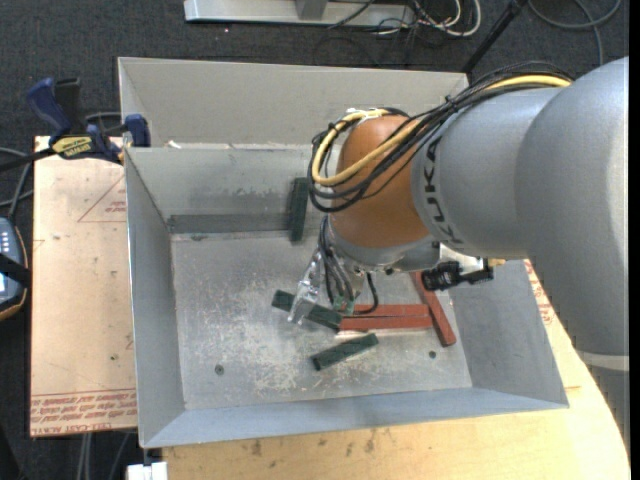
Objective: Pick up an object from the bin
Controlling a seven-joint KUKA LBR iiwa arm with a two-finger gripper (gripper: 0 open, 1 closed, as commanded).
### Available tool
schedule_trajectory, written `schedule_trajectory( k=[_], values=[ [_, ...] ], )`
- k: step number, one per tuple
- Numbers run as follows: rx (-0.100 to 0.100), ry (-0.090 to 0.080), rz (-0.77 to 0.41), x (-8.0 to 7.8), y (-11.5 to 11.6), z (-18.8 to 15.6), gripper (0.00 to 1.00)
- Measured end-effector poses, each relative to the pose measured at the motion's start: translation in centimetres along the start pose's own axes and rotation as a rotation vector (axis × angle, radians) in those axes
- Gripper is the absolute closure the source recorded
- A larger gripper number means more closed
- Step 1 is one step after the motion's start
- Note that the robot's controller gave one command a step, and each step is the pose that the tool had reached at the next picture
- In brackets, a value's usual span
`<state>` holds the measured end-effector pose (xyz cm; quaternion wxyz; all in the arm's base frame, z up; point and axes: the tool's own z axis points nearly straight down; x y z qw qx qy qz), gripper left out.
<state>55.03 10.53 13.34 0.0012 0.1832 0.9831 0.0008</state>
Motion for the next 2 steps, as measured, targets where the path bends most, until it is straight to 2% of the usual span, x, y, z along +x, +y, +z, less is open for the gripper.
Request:
schedule_trajectory(
  k=[1, 2],
  values=[
    [-0.002, -0.003, 0.0, -0.07, 0.05, -0.85, 1.0],
    [0.002, 0.003, -0.001, 0.04, -0.01, -1.52, 1.0]
  ],
)
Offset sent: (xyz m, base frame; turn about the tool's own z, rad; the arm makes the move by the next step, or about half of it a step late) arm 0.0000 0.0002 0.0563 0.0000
